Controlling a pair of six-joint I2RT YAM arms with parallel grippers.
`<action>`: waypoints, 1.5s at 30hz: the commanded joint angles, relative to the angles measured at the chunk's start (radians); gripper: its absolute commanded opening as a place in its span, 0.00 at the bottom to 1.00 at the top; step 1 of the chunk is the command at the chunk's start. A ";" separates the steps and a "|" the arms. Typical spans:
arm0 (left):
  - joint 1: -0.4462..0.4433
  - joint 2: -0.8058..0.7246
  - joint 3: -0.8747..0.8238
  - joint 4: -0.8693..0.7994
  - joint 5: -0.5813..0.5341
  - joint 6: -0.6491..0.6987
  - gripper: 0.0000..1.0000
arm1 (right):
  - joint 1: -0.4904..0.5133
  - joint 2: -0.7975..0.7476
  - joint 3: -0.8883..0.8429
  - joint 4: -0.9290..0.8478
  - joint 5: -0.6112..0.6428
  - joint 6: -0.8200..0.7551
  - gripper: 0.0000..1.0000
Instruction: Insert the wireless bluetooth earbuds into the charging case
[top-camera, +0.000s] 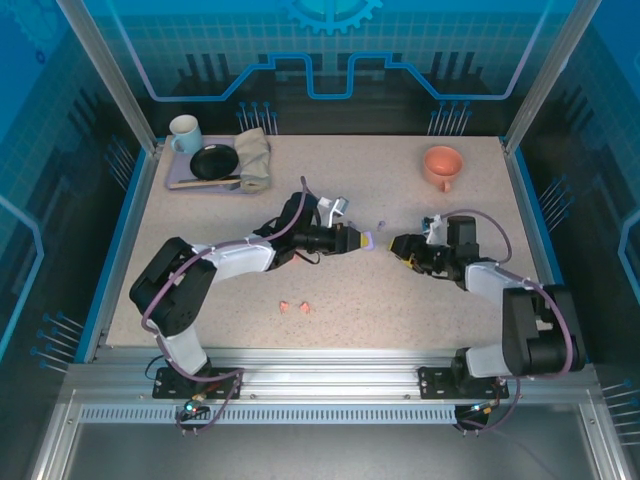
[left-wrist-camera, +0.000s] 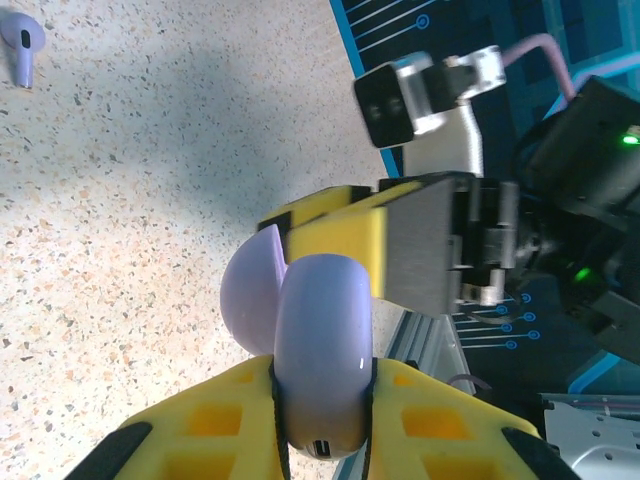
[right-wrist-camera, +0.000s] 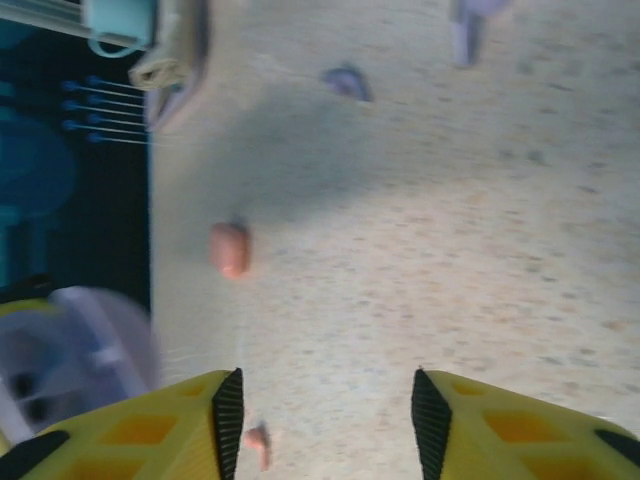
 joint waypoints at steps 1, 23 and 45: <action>0.011 0.025 0.011 0.041 0.060 0.017 0.15 | -0.014 -0.039 0.021 0.023 -0.134 -0.020 0.45; 0.039 0.062 0.061 0.121 0.223 -0.041 0.15 | 0.023 0.008 0.091 -0.025 -0.257 -0.120 0.29; 0.040 0.080 0.089 0.106 0.255 -0.032 0.15 | 0.053 0.057 0.117 -0.008 -0.241 -0.115 0.25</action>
